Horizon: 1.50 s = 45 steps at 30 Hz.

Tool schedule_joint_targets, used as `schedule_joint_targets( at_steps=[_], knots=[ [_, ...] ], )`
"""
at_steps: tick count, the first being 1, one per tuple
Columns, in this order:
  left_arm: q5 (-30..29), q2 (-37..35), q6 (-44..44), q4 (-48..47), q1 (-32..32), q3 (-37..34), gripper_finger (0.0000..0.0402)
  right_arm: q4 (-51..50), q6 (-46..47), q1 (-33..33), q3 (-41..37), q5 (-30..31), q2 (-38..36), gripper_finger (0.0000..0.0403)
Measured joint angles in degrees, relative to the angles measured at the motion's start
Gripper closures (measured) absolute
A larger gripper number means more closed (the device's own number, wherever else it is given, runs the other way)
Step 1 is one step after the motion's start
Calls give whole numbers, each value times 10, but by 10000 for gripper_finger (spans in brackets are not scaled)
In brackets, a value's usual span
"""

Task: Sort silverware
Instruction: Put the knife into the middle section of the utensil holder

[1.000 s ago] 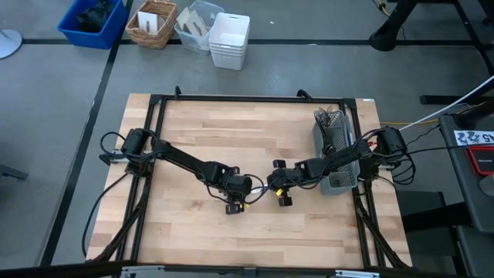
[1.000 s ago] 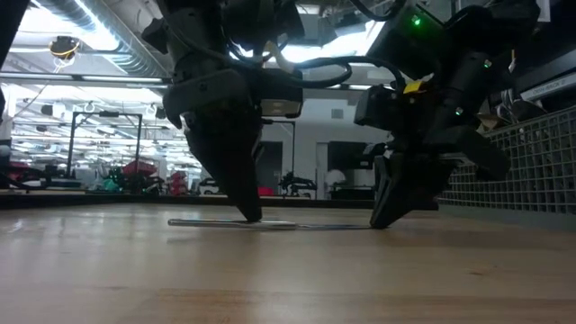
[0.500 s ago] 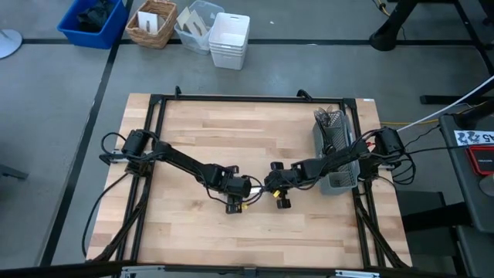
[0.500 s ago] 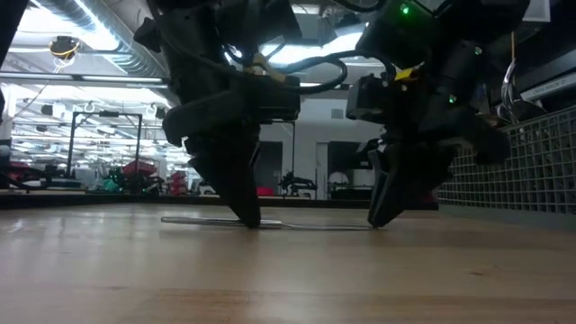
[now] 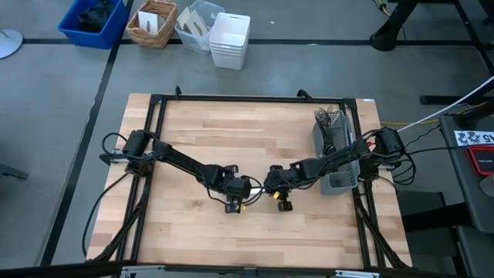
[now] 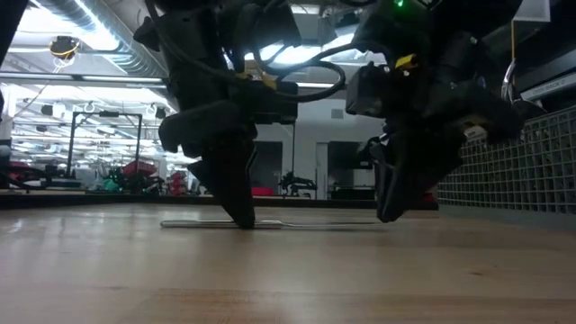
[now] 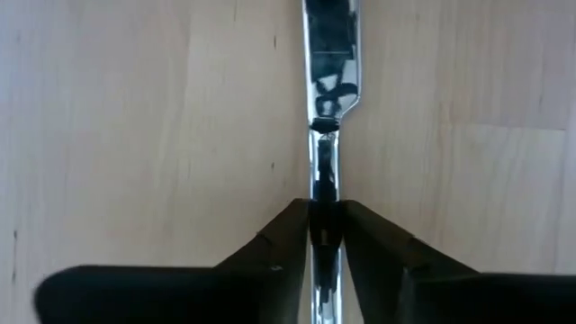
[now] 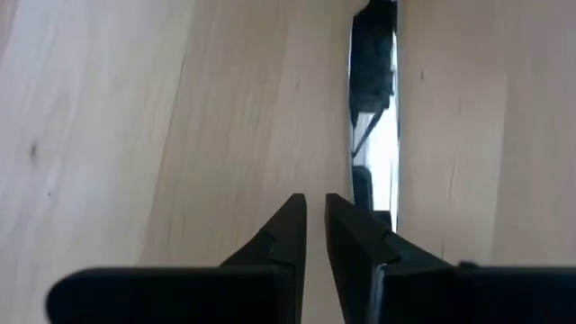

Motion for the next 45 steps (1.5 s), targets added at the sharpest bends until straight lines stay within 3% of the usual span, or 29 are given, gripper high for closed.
schedule_joint_targets(
  at_steps=[6, 15, 20, 37, 45],
  knots=[
    [33, -1, 1, -2, 4, 0, 377, -10, -2, 0, 0, 4, 0, 354],
    [143, -1, -8, 12, 27, -2, 363, -11, -3, 0, 0, 5, -1, 354],
    [191, 0, -8, 24, 39, -3, 370, -12, -3, 0, 0, -30, -1, 354],
    [298, 2, -19, 30, 77, -3, 363, -25, -3, 0, 1, -38, -2, 354],
    [311, 3, -23, 36, 87, -4, 360, -24, -3, -1, 1, -67, -2, 336]
  ],
)
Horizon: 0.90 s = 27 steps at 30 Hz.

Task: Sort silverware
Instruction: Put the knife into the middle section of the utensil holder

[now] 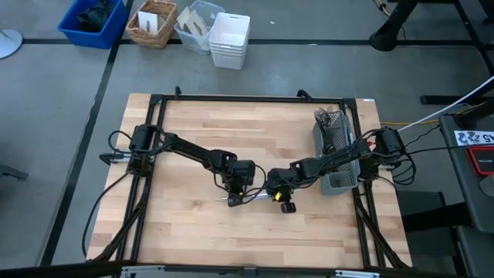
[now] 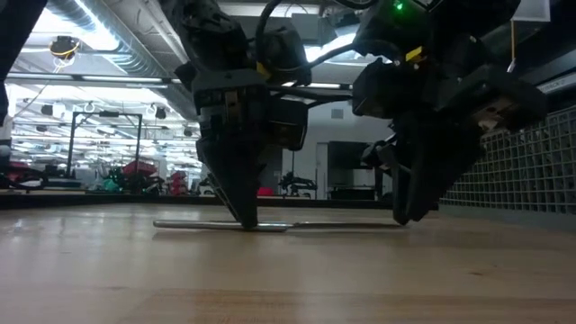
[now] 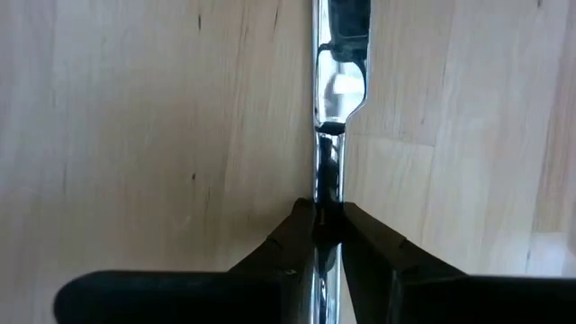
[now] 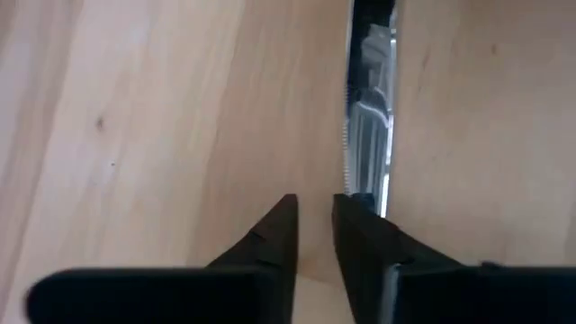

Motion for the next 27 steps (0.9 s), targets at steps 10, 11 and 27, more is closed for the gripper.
schedule_joint_targets(
  at_steps=[10, 11, 27],
  knots=[
    [26, 0, -13, 1, 2, 0, 359, 1, 0, 0, 0, 21, 0, 222],
    [27, 0, -15, 1, 2, 0, 359, 1, 0, 1, 0, 26, 0, 217],
    [38, 0, -23, 2, 8, 0, 359, 4, -2, 32, 0, 60, 0, 212]
  ],
)
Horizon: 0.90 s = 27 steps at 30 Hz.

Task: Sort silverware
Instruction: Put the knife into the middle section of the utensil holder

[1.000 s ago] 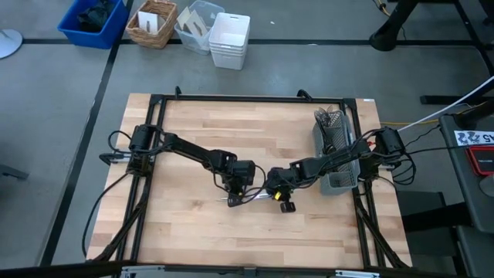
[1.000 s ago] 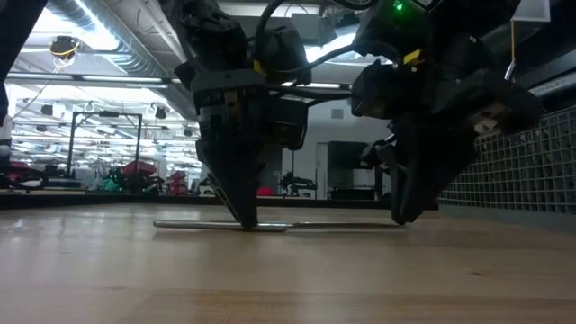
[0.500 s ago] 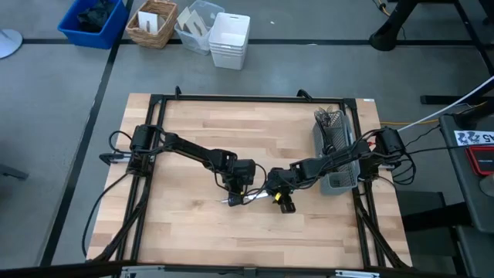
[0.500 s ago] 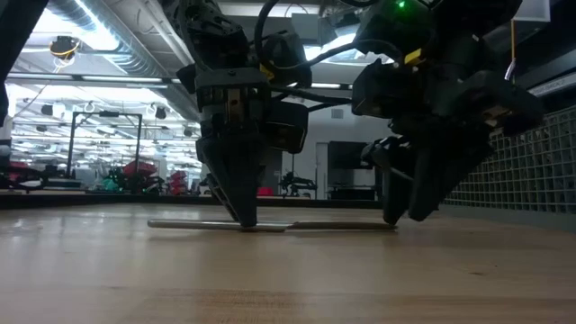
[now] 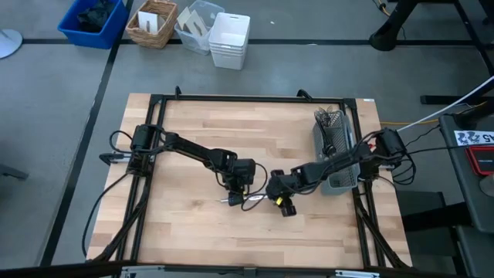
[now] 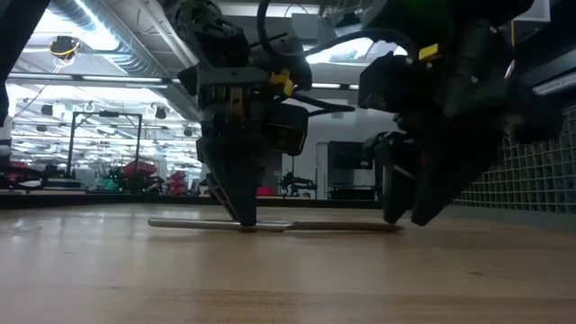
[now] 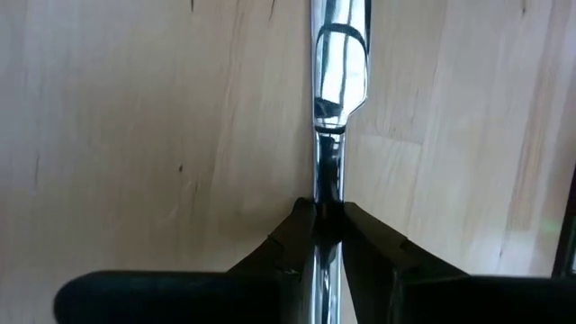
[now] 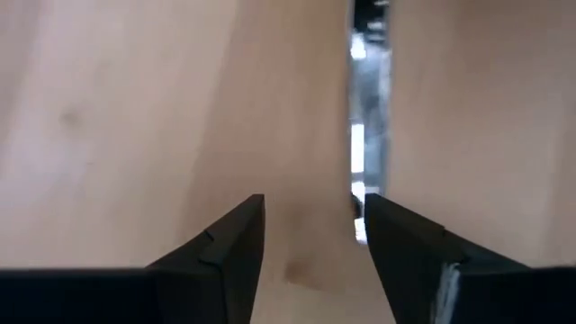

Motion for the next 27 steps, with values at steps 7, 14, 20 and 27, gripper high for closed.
schedule_joint_targets(
  at_steps=[7, 14, 20, 27],
  knots=[
    [13, 0, -20, 0, 0, 0, 359, 1, -42, 23, 0, 119, 0, 212],
    [28, 1, -42, 12, 0, 0, 359, 1, -42, 25, 0, 121, 0, 212],
    [37, 2, -48, 43, -1, -1, 359, 6, -42, 25, 0, 126, 0, 212],
    [36, 2, -63, 56, 0, -1, 359, 21, -41, 25, 0, 105, 0, 212]
  ],
)
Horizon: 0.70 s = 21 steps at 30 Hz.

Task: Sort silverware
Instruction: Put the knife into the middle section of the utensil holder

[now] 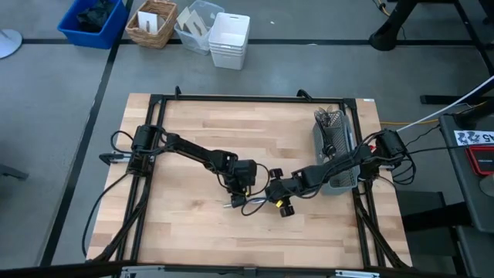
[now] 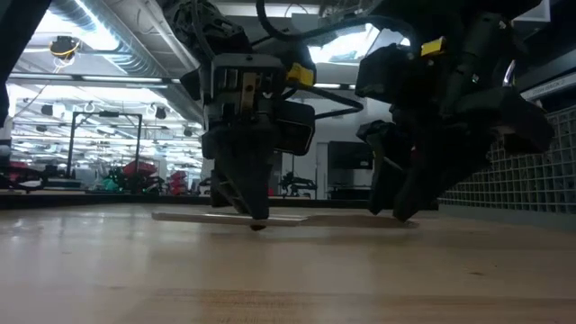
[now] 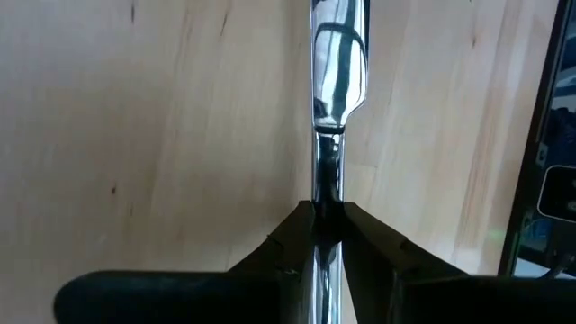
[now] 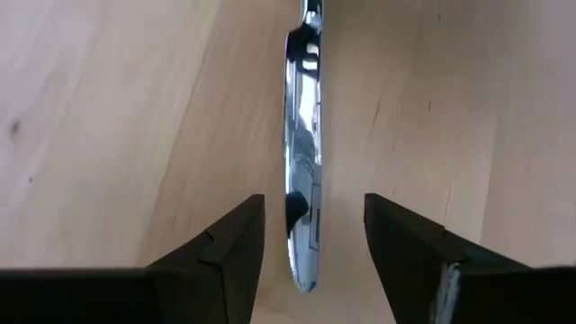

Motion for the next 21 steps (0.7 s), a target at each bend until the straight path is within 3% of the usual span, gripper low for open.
schedule_joint_targets(
  at_steps=[21],
  knots=[
    [13, -1, -19, 5, 1, 1, 359, 12, -1, 0, 0, 14, 14, 212]
  ],
)
